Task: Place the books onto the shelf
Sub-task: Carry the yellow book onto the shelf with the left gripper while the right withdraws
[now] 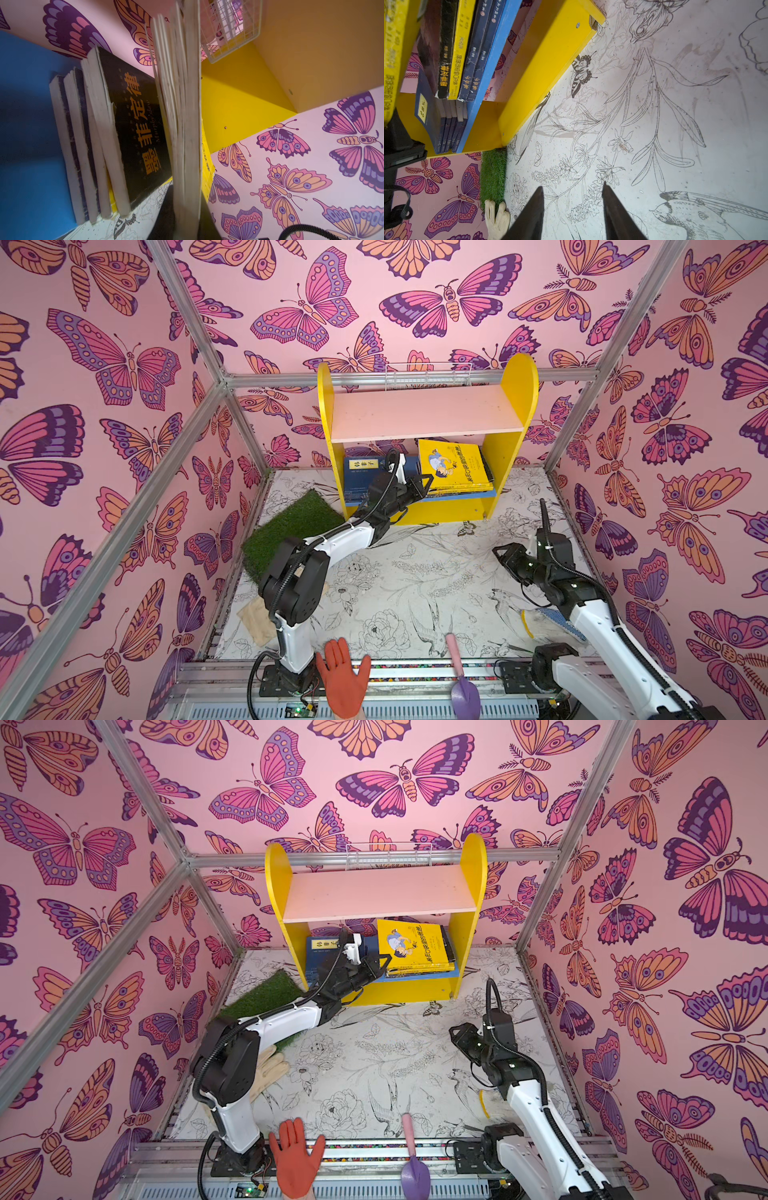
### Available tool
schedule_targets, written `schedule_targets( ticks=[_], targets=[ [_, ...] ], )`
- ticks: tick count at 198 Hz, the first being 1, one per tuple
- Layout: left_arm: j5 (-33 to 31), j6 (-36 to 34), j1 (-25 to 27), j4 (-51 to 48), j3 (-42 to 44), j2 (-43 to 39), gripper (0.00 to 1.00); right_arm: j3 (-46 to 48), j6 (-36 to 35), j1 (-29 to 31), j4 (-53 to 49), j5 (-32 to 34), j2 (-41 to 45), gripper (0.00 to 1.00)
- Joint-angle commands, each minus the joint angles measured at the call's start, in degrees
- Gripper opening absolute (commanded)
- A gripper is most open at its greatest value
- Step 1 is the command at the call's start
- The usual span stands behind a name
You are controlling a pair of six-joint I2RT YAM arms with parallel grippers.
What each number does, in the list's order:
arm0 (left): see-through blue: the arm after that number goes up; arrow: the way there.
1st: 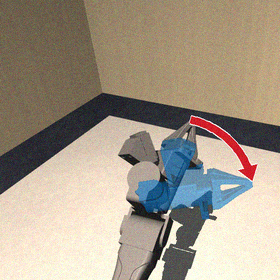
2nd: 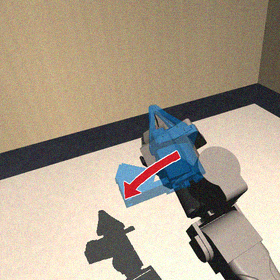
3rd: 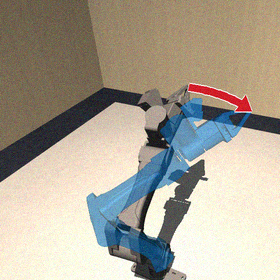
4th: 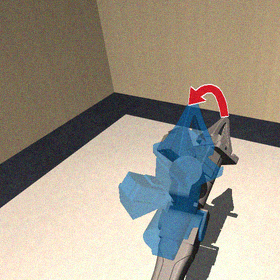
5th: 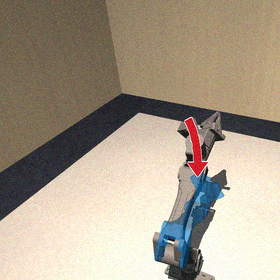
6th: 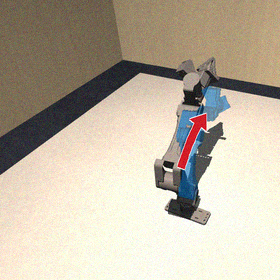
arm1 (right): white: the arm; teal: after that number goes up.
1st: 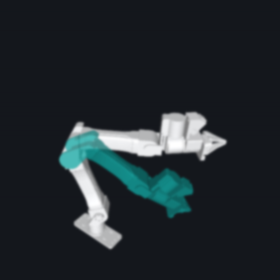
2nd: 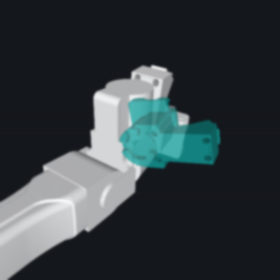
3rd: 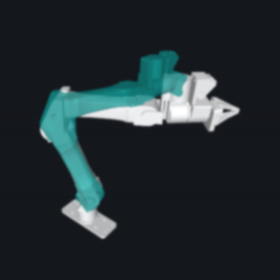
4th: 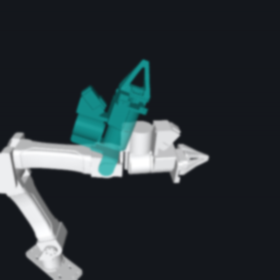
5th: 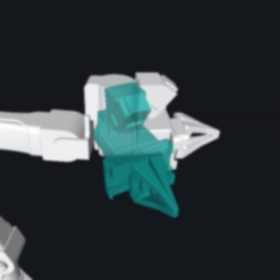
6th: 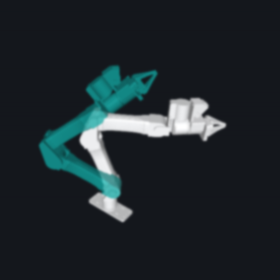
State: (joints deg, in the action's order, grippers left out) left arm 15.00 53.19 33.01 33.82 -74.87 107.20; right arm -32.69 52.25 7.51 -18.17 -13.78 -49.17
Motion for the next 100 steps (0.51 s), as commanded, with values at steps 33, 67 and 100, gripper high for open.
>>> schedule_targets(
  ticks=[33,67,100],
  targets=[
    [-4.67,-2.68,1.30,-2.44,-7.36,2.65,0.00,0.78,-1.45,-0.37,-0.45,-0.37,-0.23,0.45],
    [-5.83,-4.66,2.24,-8.54,-10.59,4.38,0.27,0.53,-1.62,-0.43,-0.34,-0.68,-0.26,0.45],
    [-9.90,-6.14,2.80,-11.84,-11.80,4.30,0.77,0.28,-1.92,-0.45,0.29,-2.58,-0.31,0.43]
  ],
)
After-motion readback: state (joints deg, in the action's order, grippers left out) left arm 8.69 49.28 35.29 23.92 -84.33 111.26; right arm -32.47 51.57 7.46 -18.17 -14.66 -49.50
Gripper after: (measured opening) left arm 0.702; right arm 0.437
